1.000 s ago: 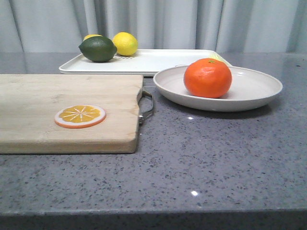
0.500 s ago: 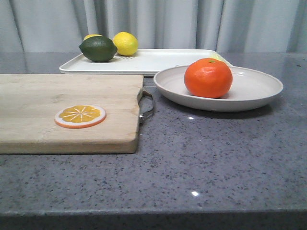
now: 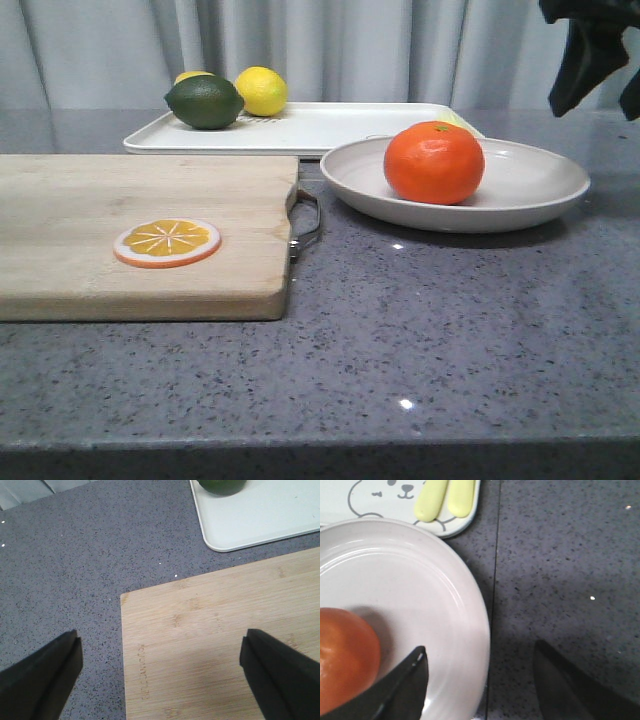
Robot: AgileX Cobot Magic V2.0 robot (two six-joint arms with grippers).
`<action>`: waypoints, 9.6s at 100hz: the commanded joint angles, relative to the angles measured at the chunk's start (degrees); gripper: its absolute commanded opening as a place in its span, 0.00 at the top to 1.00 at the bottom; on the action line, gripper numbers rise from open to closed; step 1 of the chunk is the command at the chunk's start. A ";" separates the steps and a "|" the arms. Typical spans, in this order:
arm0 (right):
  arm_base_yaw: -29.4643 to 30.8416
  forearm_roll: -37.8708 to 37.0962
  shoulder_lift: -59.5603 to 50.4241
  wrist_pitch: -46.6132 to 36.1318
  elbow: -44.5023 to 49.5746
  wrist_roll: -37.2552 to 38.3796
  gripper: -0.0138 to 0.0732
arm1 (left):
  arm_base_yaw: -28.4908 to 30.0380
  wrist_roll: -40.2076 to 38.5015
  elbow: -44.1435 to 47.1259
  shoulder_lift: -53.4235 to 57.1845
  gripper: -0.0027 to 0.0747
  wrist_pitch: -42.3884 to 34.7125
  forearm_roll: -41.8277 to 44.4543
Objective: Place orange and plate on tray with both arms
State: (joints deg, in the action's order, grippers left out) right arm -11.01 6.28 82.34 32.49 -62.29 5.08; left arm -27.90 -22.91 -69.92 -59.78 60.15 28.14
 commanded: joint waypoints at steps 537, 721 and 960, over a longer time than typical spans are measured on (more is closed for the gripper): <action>4.57 25.45 41.26 10.47 -56.31 -1.14 0.76 | 0.20 -0.70 -1.45 0.49 0.16 0.73 0.31; 8.17 10.61 -9.44 -1.18 -19.12 -28.32 0.39 | 0.20 -4.42 3.23 8.03 0.16 -8.26 5.57; 8.17 8.18 -56.63 -21.25 32.96 -28.32 0.96 | 21.90 19.31 61.76 50.85 0.99 -60.15 -20.29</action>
State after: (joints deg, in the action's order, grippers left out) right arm -2.86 14.74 25.80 16.08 -27.78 -22.87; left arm -8.42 -4.55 -11.34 -10.88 7.67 11.64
